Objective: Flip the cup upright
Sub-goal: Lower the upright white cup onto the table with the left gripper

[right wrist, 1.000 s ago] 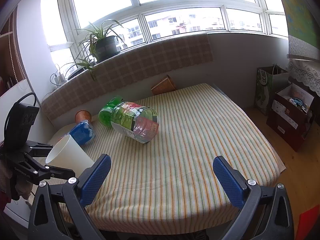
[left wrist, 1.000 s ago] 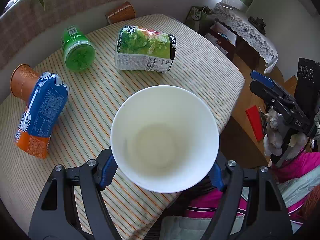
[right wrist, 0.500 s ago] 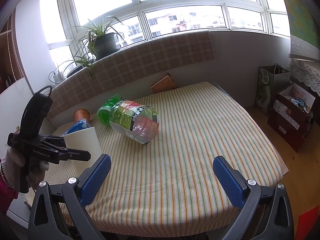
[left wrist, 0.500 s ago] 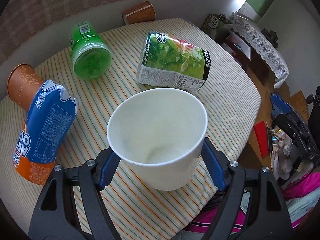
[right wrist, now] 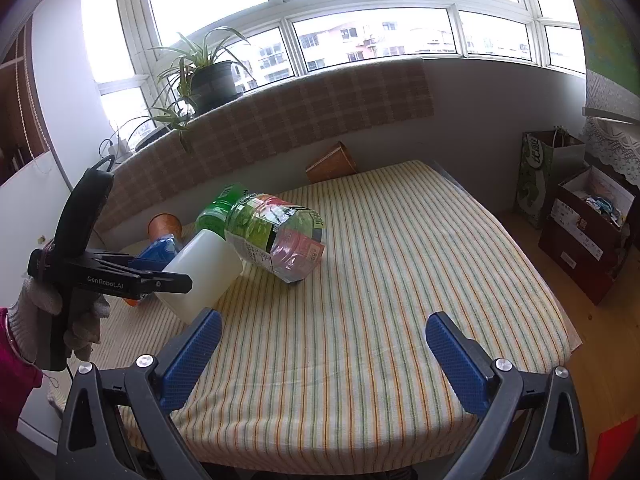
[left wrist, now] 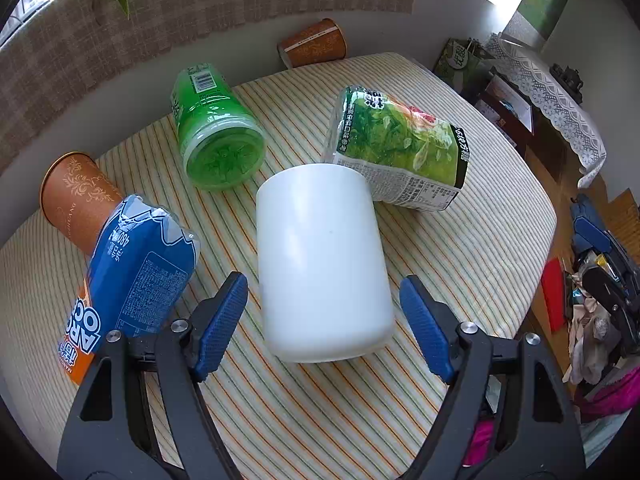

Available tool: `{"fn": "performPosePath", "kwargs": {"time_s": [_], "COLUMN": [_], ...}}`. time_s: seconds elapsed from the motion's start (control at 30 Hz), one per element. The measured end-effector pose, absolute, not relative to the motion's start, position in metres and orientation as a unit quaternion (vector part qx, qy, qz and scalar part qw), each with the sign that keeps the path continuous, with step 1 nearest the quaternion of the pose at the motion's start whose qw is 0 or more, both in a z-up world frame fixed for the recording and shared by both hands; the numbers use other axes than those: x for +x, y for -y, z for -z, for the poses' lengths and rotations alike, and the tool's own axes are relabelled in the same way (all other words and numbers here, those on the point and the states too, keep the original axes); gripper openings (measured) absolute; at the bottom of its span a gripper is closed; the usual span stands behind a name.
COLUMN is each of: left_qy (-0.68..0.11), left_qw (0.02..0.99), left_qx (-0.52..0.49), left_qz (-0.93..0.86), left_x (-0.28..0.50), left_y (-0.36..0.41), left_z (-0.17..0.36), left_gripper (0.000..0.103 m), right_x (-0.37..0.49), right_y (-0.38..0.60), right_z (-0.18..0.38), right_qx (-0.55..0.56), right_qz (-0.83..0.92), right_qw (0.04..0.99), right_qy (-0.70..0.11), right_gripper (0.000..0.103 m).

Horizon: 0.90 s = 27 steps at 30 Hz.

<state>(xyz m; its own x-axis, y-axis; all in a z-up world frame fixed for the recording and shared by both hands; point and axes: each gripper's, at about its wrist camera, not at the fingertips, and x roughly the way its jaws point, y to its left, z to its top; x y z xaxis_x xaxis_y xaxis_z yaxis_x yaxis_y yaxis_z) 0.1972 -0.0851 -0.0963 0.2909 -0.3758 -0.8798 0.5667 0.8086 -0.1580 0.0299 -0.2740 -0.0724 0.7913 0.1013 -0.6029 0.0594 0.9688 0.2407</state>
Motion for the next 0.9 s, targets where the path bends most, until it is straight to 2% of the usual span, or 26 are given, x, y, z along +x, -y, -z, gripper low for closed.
{"fn": "performPosePath", "kwargs": {"time_s": [0.27,0.5,0.73,0.9], "left_qy": [-0.449,-0.382,-0.378,-0.385], "left_qw": [0.853,0.904,0.912,0.915], "left_qx": [0.088,0.026,-0.068,-0.063], "left_qz": [0.252,0.193,0.142,0.107], "left_x": [0.162,0.101,0.055,0.037], "left_y": [0.056,0.019,-0.025,-0.037], "left_z": [0.058,0.034,0.044,0.053], "left_gripper": [0.081,0.081,0.081,0.081], "right_x": [0.047,0.088,0.139,0.176], "right_y": [0.264,0.236,0.213,0.207], "right_z": [0.074,0.08,0.097,0.116], "right_qx": [0.141,0.186,0.249,0.323], "right_qz": [-0.043,-0.109,-0.143,-0.139], "right_qw": [0.929,0.898,0.855,0.814], "right_qy": [-0.339,-0.384,-0.432,-0.462], "right_gripper": [0.103,0.103,0.103,0.103]}}
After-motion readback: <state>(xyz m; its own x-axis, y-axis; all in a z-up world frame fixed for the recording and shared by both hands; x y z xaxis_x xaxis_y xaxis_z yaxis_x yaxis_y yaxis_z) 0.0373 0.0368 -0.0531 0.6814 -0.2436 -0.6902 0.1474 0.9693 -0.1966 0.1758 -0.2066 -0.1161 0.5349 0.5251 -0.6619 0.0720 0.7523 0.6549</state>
